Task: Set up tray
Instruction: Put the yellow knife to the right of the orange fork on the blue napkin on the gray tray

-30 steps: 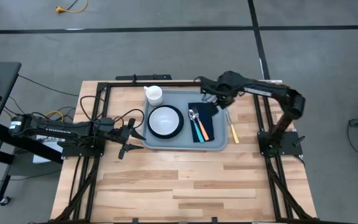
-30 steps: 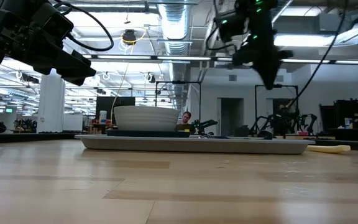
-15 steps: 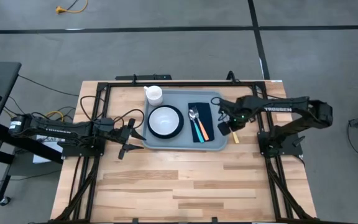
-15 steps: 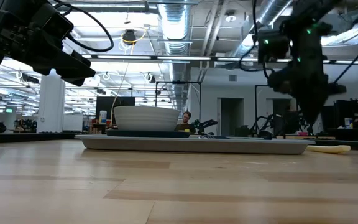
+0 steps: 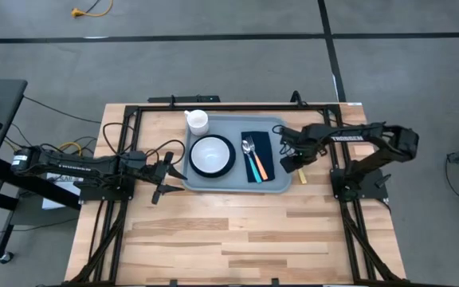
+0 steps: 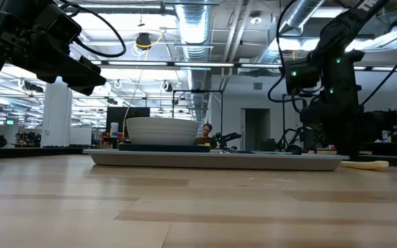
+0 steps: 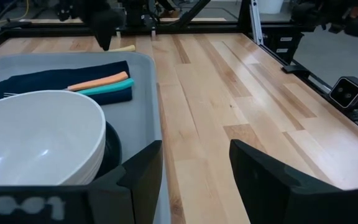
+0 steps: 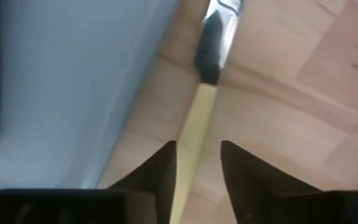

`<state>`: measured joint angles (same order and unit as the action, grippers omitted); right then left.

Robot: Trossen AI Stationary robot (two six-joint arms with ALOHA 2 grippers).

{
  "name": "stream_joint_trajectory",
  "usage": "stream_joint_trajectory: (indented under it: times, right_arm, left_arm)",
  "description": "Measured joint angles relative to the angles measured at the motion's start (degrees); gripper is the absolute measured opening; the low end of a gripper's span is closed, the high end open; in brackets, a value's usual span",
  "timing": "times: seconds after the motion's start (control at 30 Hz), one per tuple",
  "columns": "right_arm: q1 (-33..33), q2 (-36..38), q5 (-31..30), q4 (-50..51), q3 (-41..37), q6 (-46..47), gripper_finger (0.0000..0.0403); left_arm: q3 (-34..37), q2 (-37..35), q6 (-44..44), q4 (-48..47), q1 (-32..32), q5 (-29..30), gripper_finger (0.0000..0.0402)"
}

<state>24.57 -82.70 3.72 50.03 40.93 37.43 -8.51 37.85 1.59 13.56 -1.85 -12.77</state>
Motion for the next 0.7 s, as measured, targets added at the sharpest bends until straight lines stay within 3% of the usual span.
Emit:
stream_joint_trajectory:
  times: [0.23,0.43,0.57,0.7]
  right_arm:
    - [1.9,-5.3,0.9,-2.4,0.2,-3.6,0.0163]
    - [2.1,-8.1,0.6,-1.9,0.5,-4.9,0.0173]
    - [3.0,-7.9,0.3,-1.7,0.5,-3.8,0.0137]
    - [4.6,-6.2,0.3,-1.6,0.1,-1.3,0.0042]
  left_arm:
    - [0.0,0.0,0.9,0.0,0.0,0.0,0.0176]
    - [0.0,0.0,0.9,0.0,0.0,0.1,0.0176]
    - [0.0,0.0,0.9,0.0,0.0,0.1,0.0176]
    - [0.0,0.0,0.9,-0.1,0.0,0.1,0.0176]
